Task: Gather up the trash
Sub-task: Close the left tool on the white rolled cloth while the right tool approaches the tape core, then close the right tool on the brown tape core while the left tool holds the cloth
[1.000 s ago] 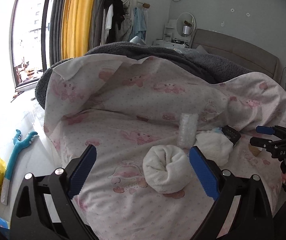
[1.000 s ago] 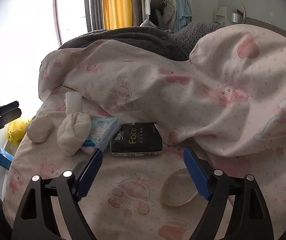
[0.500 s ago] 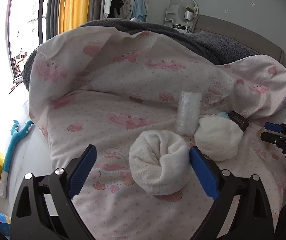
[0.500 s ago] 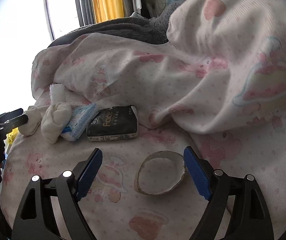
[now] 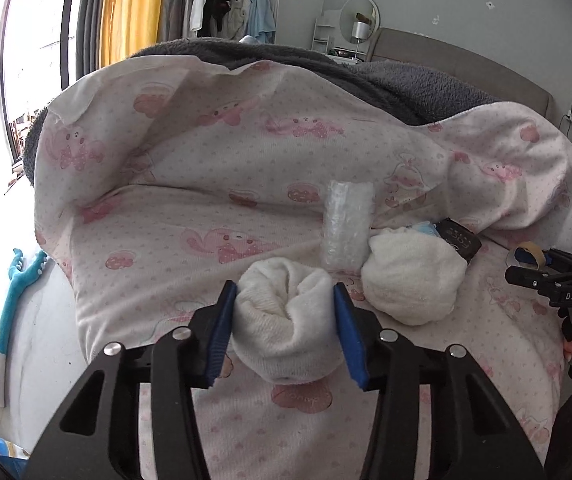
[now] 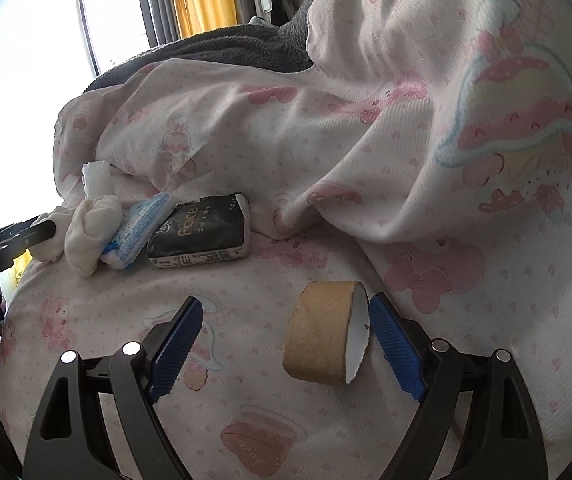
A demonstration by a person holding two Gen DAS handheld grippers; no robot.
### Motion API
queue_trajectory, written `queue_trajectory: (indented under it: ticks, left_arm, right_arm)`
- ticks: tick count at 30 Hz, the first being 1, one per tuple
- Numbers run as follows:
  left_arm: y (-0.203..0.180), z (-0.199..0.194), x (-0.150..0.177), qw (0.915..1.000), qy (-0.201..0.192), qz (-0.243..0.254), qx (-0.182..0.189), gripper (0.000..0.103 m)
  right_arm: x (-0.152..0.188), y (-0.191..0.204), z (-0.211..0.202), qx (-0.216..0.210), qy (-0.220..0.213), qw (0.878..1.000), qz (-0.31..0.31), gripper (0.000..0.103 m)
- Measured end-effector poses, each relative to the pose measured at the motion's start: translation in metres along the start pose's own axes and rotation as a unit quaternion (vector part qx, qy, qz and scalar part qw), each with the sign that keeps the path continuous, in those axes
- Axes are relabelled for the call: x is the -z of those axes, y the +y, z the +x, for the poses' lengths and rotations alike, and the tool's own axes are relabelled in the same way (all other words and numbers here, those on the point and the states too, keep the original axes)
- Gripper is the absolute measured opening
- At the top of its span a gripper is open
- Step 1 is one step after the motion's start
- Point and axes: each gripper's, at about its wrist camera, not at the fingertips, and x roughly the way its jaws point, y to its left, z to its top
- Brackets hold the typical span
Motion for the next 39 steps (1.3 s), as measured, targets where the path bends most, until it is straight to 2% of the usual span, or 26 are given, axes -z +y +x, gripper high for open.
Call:
queue_trajectory:
  ticks: [6,12,13,16,20,29,39]
  left_arm:
    - [0.0,-0.005,0.001,1.0,-0.006,0.004,-0.005,0.05]
    - [0.0,-0.015,0.0,0.9999,-0.014,0.007,-0.007,0.05]
    - [0.001,-0.017,0.001,0.9998,-0.015,0.006,-0.007,0.05]
    - [0.003,-0.024,0.001,0.9997,-0.02,0.005,-0.01,0.05]
    - [0.006,-0.034,0.001,0.9994,-0.024,0.008,-0.021,0.05]
    - [0.02,-0.055,0.004,0.9986,-0.027,-0.007,-0.044,0.05]
    - [0.044,-0.083,0.021,0.9969,-0.019,-0.02,-0.074,0.05]
  right_arm:
    - [0.0,-0.006,-0.004,-0.011,-0.006,1.0,0.01,0.086]
    - [0.0,-0.003,-0.004,-0.004,0.0,1.0,0.008,0.086]
    - [0.001,-0.003,-0.005,-0.003,-0.001,1.0,0.009,0.084]
    - [0.004,-0.002,-0.001,0.004,0.015,1.0,0.01,0.06]
    - [0.005,0.003,0.002,0.008,0.022,1.0,0.002,0.048]
    - [0.003,0.021,-0.02,0.028,-0.013,1.0,0.006,0.045]
    - [-0.014,0.051,-0.042,-0.007,-0.034,0.999,0.021,0.039]
